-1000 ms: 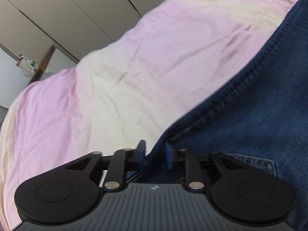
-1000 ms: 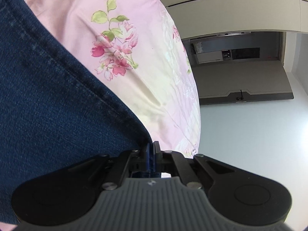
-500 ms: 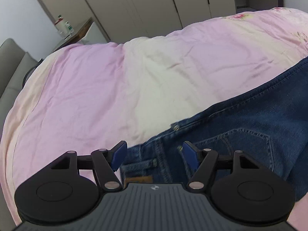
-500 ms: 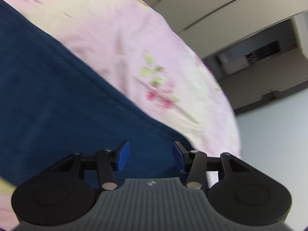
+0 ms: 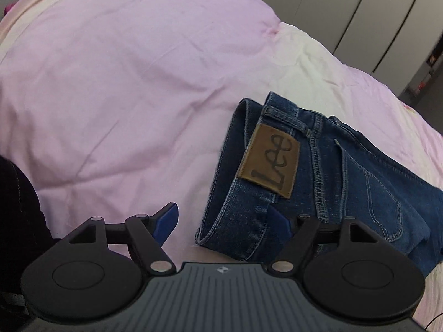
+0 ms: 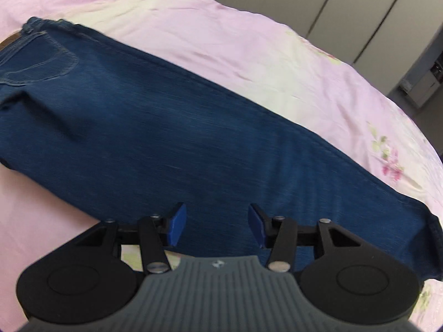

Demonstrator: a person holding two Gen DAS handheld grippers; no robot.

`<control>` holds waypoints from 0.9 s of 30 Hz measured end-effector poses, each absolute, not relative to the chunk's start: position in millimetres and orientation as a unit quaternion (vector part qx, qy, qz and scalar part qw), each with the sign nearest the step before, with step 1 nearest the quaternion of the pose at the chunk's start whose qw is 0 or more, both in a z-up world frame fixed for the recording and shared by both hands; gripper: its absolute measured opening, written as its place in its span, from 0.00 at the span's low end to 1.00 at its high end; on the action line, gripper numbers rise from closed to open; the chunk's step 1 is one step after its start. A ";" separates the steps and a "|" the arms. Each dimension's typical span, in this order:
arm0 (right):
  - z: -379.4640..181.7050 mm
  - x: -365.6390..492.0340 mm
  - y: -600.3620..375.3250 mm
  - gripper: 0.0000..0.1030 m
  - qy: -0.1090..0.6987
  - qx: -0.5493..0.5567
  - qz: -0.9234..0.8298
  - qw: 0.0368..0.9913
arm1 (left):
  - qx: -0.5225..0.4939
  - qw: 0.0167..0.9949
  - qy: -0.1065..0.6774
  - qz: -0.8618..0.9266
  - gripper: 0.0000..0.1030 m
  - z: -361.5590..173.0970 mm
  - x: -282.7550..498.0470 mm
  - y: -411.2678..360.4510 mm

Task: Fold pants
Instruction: 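Lower the jeans onto the bed and open both grippers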

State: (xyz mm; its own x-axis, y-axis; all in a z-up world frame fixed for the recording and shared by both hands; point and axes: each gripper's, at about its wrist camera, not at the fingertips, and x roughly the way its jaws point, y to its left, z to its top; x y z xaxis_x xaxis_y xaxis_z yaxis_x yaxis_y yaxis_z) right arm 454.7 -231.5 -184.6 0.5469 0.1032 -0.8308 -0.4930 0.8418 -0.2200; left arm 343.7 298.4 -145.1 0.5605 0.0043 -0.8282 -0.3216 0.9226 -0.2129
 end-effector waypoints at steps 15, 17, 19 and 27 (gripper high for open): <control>-191.0 460.9 -192.5 0.44 0.449 -0.237 0.174 0.844 | 0.022 0.891 0.441 0.106 0.04 -101.0 369.0 275.9; -191.2 458.4 -194.4 0.44 0.455 -0.219 0.179 0.845 | 0.055 0.876 0.465 0.116 0.04 -129.8 378.9 274.3; -193.4 455.1 -195.4 0.44 0.459 -0.210 0.182 0.844 | 0.064 0.868 0.476 0.123 0.04 -154.5 384.2 270.2; -181.7 455.3 -197.1 0.49 0.449 -0.225 0.186 0.845 | 0.057 0.886 0.449 0.102 0.48 -132.1 369.1 279.9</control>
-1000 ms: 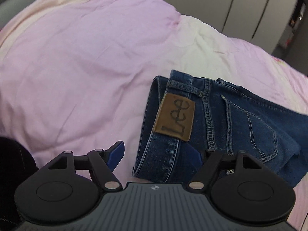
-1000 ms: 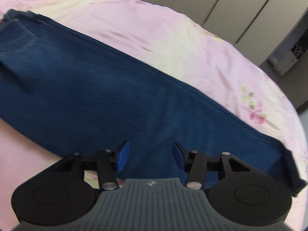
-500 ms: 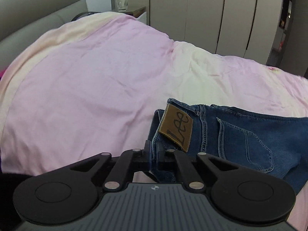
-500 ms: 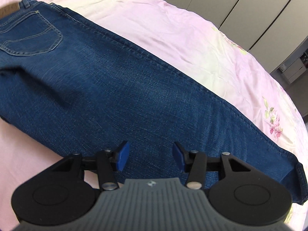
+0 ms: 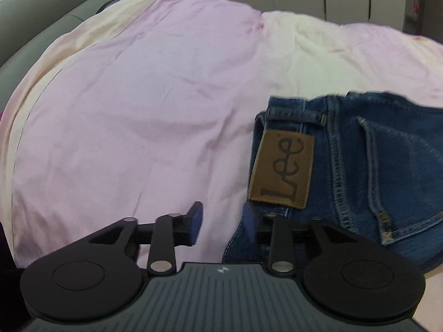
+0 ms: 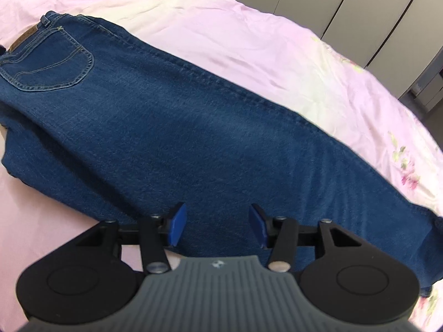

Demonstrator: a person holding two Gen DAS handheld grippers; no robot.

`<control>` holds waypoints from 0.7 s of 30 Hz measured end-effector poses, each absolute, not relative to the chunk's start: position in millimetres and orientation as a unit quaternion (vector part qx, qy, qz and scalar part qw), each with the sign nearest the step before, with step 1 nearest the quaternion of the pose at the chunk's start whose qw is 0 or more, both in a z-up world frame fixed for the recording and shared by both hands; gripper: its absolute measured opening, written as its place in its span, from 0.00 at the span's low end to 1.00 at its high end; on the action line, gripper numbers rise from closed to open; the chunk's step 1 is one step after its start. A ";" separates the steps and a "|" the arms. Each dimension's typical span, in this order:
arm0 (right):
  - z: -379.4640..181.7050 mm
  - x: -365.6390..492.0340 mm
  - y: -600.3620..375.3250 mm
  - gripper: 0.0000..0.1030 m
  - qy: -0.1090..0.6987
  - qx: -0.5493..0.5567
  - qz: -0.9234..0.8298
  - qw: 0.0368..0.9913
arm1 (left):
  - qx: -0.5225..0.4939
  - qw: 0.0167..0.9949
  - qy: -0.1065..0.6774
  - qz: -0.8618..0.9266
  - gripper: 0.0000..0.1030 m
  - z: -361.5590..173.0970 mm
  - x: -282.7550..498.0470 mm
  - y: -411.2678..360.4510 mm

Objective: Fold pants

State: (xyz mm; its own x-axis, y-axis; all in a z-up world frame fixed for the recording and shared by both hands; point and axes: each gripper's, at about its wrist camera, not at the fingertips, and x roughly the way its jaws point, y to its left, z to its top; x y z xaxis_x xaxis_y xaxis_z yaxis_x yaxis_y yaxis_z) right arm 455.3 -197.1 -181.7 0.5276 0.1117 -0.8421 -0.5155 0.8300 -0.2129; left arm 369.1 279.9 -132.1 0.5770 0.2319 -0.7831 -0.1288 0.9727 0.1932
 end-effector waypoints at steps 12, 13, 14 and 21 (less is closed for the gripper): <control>-187.1 482.7 -241.7 0.51 0.451 -0.223 0.132 0.854 | -0.022 0.902 0.425 0.070 0.78 -135.9 472.4 269.1; -187.6 483.6 -247.4 0.51 0.452 -0.227 0.130 0.853 | -0.046 0.900 0.429 0.065 0.74 -140.6 475.2 272.7; -187.9 484.9 -253.6 0.51 0.453 -0.228 0.125 0.853 | -0.075 0.898 0.430 0.056 0.54 -144.3 475.1 276.5; -186.7 505.5 -332.7 0.51 0.458 -0.219 0.042 0.860 | 0.012 0.914 0.393 0.099 0.23 -143.7 478.4 229.7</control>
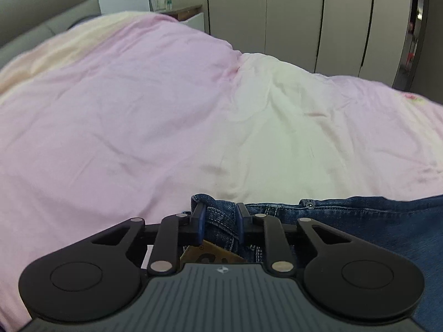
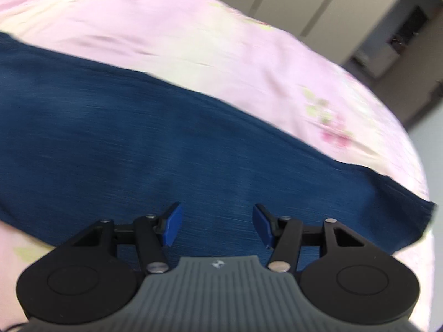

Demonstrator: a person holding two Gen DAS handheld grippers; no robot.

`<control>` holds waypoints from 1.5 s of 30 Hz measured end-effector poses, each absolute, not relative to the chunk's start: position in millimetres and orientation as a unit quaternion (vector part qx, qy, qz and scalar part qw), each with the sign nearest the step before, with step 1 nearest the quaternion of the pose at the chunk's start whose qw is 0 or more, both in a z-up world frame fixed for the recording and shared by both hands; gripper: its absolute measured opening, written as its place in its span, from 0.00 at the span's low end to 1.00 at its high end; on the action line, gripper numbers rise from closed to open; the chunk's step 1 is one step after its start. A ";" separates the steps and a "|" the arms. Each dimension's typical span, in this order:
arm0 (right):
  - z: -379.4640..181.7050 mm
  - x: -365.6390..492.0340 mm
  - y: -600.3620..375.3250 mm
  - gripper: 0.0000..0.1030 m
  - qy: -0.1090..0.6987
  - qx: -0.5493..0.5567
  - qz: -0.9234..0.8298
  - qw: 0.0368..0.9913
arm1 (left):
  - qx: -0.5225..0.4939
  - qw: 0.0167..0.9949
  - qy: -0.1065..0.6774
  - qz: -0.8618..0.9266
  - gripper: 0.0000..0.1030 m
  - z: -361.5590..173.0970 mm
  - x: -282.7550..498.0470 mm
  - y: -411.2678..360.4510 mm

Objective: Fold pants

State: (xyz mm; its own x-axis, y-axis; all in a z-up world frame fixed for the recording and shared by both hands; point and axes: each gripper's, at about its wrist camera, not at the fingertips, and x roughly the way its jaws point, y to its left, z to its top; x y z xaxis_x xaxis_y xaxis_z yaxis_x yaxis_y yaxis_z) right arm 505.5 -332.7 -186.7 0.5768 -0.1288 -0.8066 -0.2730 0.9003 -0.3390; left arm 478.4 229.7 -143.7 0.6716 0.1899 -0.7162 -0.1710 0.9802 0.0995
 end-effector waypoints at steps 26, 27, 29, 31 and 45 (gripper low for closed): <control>-162.5 523.3 -629.4 0.82 0.364 -0.196 -0.058 0.909 | 0.159 0.875 0.430 0.157 0.41 -102.6 456.6 148.9; -160.2 535.4 -630.0 0.82 0.364 -0.212 -0.042 0.906 | 0.167 0.874 0.429 0.155 0.41 -100.4 454.8 143.2; -159.6 548.4 -630.1 0.80 0.365 -0.229 -0.027 0.902 | 0.165 0.873 0.434 0.152 0.42 -98.6 457.1 137.0; -154.3 555.3 -629.9 0.75 0.360 -0.227 -0.006 0.905 | 0.167 0.868 0.445 0.148 0.42 -100.0 461.7 132.6; -74.1 560.0 -678.6 0.07 0.332 -0.001 -0.076 0.940 | 0.169 0.850 0.478 0.141 0.40 -157.9 466.7 138.6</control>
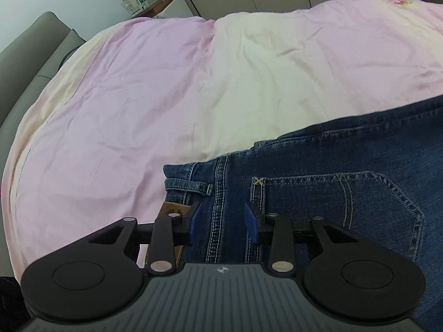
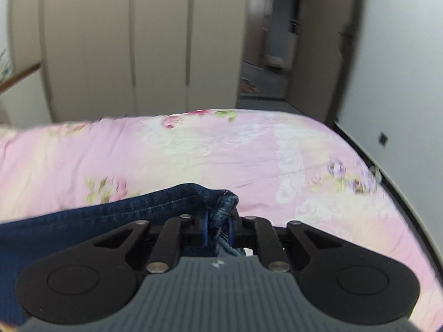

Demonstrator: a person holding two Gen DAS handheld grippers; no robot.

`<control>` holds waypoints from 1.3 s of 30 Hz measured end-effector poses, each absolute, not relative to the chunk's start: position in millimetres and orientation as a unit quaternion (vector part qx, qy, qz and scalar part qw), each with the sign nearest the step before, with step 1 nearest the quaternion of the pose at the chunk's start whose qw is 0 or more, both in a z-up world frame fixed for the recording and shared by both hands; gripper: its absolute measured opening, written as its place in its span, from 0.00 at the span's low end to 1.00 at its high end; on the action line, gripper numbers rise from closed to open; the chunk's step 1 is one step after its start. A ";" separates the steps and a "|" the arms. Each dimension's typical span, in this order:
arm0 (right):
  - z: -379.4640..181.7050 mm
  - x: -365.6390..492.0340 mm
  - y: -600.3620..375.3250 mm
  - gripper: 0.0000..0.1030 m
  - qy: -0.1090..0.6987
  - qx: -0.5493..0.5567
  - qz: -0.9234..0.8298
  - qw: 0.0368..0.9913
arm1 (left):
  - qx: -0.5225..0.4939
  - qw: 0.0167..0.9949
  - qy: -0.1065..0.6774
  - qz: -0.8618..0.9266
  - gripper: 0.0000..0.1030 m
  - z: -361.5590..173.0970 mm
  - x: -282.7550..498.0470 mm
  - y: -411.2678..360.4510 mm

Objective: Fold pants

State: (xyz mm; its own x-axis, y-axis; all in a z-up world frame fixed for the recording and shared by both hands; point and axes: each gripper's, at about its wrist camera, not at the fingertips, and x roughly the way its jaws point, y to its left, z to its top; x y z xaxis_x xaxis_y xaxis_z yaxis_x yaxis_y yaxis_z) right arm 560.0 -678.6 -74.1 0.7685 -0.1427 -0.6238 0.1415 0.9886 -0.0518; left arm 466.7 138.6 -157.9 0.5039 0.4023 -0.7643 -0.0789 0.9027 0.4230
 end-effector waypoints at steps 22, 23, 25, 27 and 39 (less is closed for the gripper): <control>-160.2 633.4 -660.7 0.41 0.402 -0.132 -0.223 0.878 | 0.147 0.848 0.481 0.169 0.35 -173.7 475.4 161.7; -155.1 624.1 -666.1 0.41 0.399 -0.118 -0.226 0.881 | 0.146 0.849 0.480 0.169 0.35 -172.9 474.7 161.4; -149.2 600.2 -679.6 0.40 0.401 -0.065 -0.215 0.888 | 0.150 0.852 0.472 0.169 0.35 -171.2 471.0 159.6; -154.9 575.2 -691.6 0.38 0.417 -0.008 -0.204 0.886 | 0.145 0.858 0.464 0.167 0.35 -168.0 465.5 158.9; -234.9 519.7 -724.4 0.19 0.392 0.305 -0.196 0.846 | 0.129 0.867 0.455 0.154 0.35 -139.2 437.7 144.4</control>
